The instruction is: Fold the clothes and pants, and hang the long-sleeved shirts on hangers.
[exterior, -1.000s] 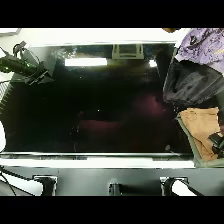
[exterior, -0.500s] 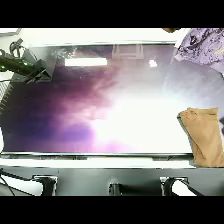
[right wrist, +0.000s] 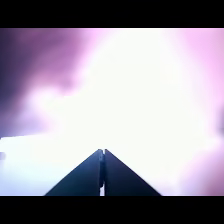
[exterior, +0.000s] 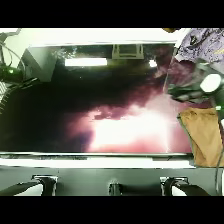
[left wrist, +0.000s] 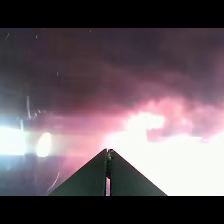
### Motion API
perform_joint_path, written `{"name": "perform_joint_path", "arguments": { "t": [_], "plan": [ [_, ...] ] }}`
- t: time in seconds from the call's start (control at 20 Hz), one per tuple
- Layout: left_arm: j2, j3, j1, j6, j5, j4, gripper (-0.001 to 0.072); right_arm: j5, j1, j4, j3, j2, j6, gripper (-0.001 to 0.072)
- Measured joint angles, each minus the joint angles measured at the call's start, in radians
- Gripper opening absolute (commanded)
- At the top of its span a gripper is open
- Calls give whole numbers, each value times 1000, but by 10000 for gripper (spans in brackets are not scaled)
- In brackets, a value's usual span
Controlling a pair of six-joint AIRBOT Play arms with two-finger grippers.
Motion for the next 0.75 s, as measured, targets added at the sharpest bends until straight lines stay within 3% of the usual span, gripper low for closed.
{"name": "perform_joint_path", "arguments": {
  "t": [0.3,0.75],
  "plan": [
    [131,-106,-7,3,27,78,20,-21,281,-14,3,0,-29,30],
    [153,-123,-8,5,31,102,20,3,335,-18,3,0,-36,30]
  ]
}}
